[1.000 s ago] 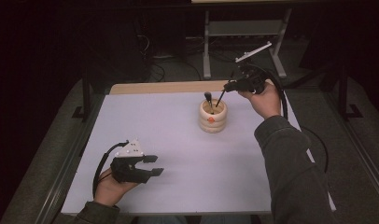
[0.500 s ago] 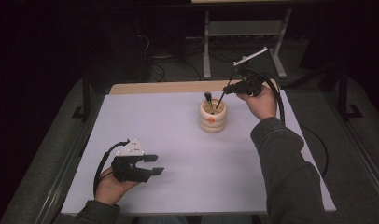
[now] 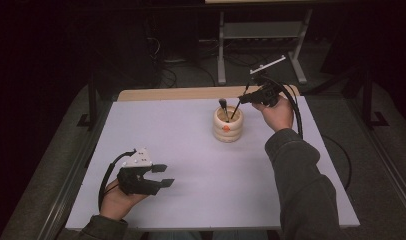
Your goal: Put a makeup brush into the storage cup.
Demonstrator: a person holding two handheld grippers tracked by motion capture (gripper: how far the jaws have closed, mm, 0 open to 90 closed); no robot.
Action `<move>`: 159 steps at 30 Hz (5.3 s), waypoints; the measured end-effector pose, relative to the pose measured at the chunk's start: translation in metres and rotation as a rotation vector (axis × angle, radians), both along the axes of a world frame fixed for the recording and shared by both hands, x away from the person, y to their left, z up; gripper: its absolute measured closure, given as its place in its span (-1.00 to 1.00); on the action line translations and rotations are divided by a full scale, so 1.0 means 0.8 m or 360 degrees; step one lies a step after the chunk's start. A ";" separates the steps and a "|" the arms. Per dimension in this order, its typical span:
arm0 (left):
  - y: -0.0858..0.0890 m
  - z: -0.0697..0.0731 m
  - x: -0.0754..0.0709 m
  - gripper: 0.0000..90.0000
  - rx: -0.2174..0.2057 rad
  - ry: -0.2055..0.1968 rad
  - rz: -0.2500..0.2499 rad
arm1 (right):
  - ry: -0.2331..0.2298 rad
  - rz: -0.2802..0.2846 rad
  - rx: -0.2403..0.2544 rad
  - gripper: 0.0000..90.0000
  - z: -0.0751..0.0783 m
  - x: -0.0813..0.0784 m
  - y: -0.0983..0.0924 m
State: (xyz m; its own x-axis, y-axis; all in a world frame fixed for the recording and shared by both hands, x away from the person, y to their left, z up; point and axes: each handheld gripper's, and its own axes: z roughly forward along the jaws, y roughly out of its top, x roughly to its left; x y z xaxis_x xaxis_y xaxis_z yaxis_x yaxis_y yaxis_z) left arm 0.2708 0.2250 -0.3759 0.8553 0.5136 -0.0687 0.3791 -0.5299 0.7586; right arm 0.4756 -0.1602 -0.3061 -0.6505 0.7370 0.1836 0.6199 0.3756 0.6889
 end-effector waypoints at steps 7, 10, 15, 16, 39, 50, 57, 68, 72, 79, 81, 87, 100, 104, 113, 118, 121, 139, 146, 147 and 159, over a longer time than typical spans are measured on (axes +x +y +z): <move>-0.003 -0.001 0.000 -0.07 0.0012 0.0007 -0.0001 | 0.0013 -0.0001 -0.0003 0.88 -0.006 0.001 0.003; -0.002 0.000 -0.001 -0.08 0.0009 0.0010 0.0008 | 0.0023 -0.0008 -0.0006 0.87 -0.009 0.003 0.005; -0.001 0.001 -0.001 -0.09 0.0000 -0.0002 0.0012 | 0.0039 -0.0018 -0.0019 0.87 -0.013 0.005 0.008; 0.000 0.001 -0.001 -0.09 -0.0001 -0.0002 0.0012 | 0.0041 -0.0024 -0.0006 0.87 -0.015 0.006 0.008; 0.003 0.003 -0.001 -0.13 -0.0012 -0.0004 0.0024 | 0.0134 -0.0064 0.0010 0.68 -0.039 0.017 0.010; 0.004 0.004 -0.001 -0.15 -0.0027 -0.0023 0.0042 | 0.0102 -0.0176 0.0088 0.10 -0.052 -0.006 -0.021; 0.003 0.003 0.000 -0.19 -0.0010 -0.0023 0.0047 | 0.0105 -0.0190 0.0190 -0.11 -0.054 -0.022 -0.042; 0.004 0.001 0.000 -0.24 -0.0017 -0.0020 0.0081 | 0.0051 -0.0169 0.0242 -0.21 -0.054 -0.048 -0.058; 0.005 0.000 0.002 -0.25 -0.0021 -0.0030 0.0085 | 0.0014 -0.0144 0.0236 -0.23 -0.053 -0.062 -0.061; 0.008 0.000 0.001 -0.27 -0.0032 -0.0039 0.0113 | -0.0011 -0.0122 0.0246 -0.28 -0.051 -0.078 -0.060; 0.009 0.000 0.001 -0.27 -0.0032 -0.0034 0.0119 | -0.0016 -0.0113 0.0244 -0.29 -0.051 -0.081 -0.059; 0.011 0.001 0.002 -0.29 -0.0041 -0.0036 0.0133 | -0.0017 -0.0117 0.0242 -0.31 -0.054 -0.087 -0.058; 0.012 0.000 0.003 -0.29 -0.0039 -0.0041 0.0133 | -0.0071 -0.0066 0.0170 -0.35 -0.061 -0.108 -0.051; 0.012 0.001 0.003 -0.29 -0.0043 -0.0051 0.0134 | -0.0085 -0.0069 0.0165 -0.37 -0.062 -0.116 -0.053; 0.015 0.001 0.004 -0.29 -0.0033 -0.0033 0.0141 | -0.0125 -0.0066 0.0134 -0.38 -0.067 -0.127 -0.053; 0.014 0.000 0.004 -0.30 -0.0032 -0.0032 0.0139 | -0.0129 -0.0061 0.0128 -0.39 -0.072 -0.135 -0.053; 0.014 0.000 0.004 -0.30 -0.0030 -0.0038 0.0141 | -0.0128 -0.0058 0.0141 -0.39 -0.075 -0.139 -0.053; 0.020 -0.011 0.008 -0.35 -0.0017 -0.0032 0.0190 | -0.0186 0.0004 0.0123 -0.44 -0.098 -0.182 -0.040; 0.024 -0.013 0.008 -0.38 -0.0015 -0.0025 0.0220 | -0.0189 0.0004 0.0076 -0.45 -0.107 -0.190 -0.040; 0.024 -0.013 0.008 -0.38 -0.0018 -0.0033 0.0221 | -0.0189 0.0000 0.0086 -0.45 -0.107 -0.192 -0.041; 0.027 -0.014 0.006 -0.40 -0.0029 -0.0044 0.0242 | -0.0179 -0.0010 0.0106 -0.48 -0.116 -0.203 -0.045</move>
